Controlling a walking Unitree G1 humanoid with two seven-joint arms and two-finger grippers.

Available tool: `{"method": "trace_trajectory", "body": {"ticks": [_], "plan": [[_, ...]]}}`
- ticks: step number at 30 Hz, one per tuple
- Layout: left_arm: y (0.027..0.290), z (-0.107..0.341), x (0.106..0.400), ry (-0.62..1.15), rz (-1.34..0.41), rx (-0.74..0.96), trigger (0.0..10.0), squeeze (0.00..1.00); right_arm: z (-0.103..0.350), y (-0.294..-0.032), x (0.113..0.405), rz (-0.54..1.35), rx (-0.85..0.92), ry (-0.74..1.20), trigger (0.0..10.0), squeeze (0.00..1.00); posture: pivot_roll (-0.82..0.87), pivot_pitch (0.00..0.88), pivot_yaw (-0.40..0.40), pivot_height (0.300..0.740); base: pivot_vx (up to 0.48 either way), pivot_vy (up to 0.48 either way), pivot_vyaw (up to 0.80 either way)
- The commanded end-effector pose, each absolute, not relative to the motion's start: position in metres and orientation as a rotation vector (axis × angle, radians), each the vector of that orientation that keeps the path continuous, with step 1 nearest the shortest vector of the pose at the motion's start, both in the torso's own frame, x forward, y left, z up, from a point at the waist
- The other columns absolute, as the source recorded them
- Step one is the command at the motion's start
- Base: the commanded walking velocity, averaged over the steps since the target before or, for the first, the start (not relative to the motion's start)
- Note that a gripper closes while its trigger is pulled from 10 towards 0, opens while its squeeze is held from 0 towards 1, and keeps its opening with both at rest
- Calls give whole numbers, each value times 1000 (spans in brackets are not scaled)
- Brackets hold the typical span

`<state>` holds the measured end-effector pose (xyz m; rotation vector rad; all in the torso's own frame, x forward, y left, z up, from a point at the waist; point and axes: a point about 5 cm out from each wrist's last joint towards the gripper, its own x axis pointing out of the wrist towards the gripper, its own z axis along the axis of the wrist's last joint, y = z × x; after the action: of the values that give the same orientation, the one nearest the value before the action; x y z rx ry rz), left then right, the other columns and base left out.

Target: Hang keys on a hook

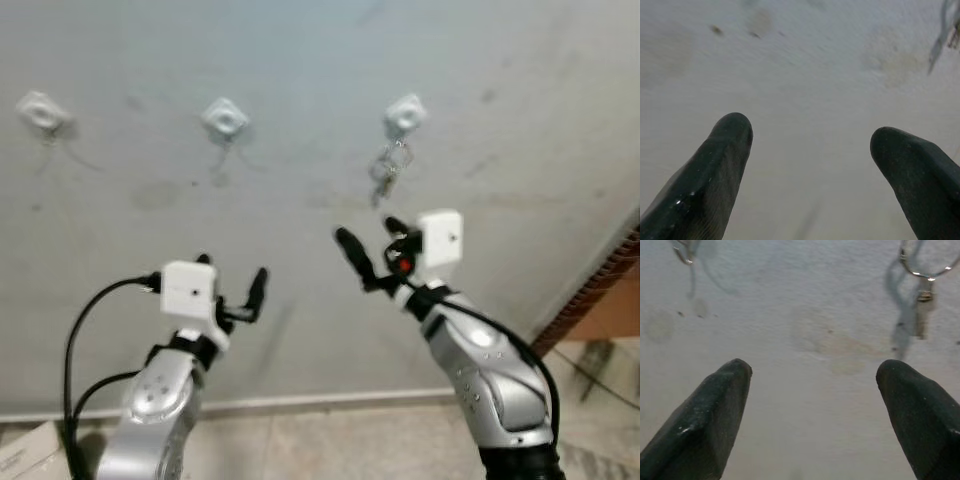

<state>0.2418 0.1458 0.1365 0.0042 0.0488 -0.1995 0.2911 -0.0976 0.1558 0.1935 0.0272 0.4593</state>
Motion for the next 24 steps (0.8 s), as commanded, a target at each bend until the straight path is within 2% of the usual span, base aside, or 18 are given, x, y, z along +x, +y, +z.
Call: {"method": "trace_trajectory", "body": {"ticks": [1,11,17,24], "plan": [[149,137,243,52,-191,12,10000,0,162,-91,292,486,192,10,10000,0,97,1,-14,740,0,476,0],[148,137,245,46,-192,16,10000,0,158,-90,295,451,140,43,10000,0,96,0,-13,740,0,453,0],[147,137,247,40,-192,22,10000,0,161,-91,299,441,79,-2,10000,0,90,0,-9,740,0,0,0],[143,137,248,37,-212,19,10000,0,153,-93,298,410,37,62,10000,0,85,0,-8,740,0,0,0]]}}
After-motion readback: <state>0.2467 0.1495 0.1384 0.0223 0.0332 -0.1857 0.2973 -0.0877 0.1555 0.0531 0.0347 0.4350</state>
